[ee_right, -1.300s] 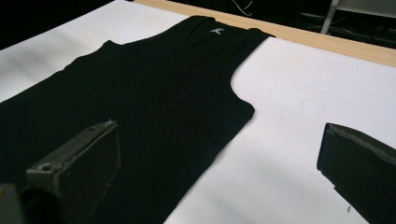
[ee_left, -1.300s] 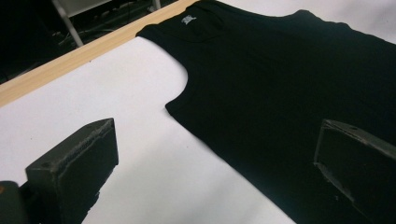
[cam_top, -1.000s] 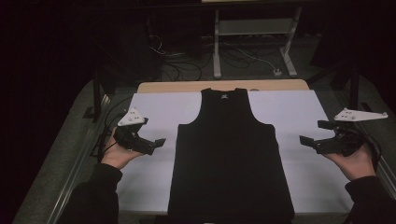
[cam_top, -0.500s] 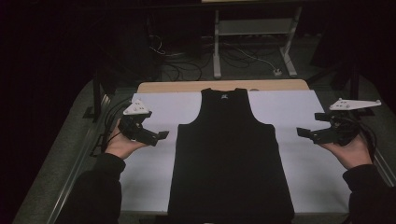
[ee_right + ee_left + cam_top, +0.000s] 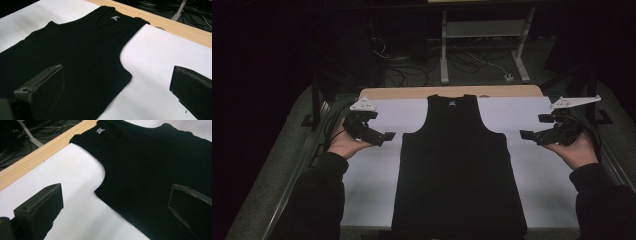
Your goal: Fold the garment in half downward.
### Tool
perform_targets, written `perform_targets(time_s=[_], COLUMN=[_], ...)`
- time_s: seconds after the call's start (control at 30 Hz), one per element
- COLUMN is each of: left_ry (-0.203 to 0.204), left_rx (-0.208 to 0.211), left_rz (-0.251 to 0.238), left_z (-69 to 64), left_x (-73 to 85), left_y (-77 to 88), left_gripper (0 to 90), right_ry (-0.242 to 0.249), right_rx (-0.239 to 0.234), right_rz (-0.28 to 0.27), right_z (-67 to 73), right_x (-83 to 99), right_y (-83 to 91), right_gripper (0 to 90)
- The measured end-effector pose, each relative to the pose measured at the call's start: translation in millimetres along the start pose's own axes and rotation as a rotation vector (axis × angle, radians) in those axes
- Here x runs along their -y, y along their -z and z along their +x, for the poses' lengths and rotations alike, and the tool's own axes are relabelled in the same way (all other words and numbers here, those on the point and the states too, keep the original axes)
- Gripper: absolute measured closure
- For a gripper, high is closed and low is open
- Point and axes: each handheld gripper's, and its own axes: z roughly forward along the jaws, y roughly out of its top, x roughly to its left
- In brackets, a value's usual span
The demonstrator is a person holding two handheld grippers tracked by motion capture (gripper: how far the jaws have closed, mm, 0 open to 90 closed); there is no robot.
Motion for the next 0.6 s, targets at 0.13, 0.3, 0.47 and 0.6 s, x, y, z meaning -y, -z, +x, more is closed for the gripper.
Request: perform_targets(time_s=[0.13, 0.3, 0.47, 0.6], left_ry=[0.018, 0.016, 0.018, 0.026], left_rx=[0.028, 0.032, 0.031, 0.033], left_rz=[0.010, 0.023, 0.029, 0.042], left_z=[6.8, 10.9, 14.5, 19.2], left_x=[-4.5, -10.9, -15.8, -17.1], left_y=[-5.8, -12.2, -16.9, -24.1], left_gripper=[0.0, 0.0, 0.0, 0.0], right_ry=[0.003, -0.014, -0.013, -0.020], right_rx=[-0.012, -0.024, -0.020, -0.018], right_rz=[0.000, -0.026, -0.023, -0.023], right_z=[-3.2, -9.0, -15.9, -21.9], right_x=[-7.7, -14.7, -19.8, -22.0], right_y=[-3.7, -6.4, -9.2, -12.7], right_gripper=[0.0, 0.0, 0.0, 0.0])
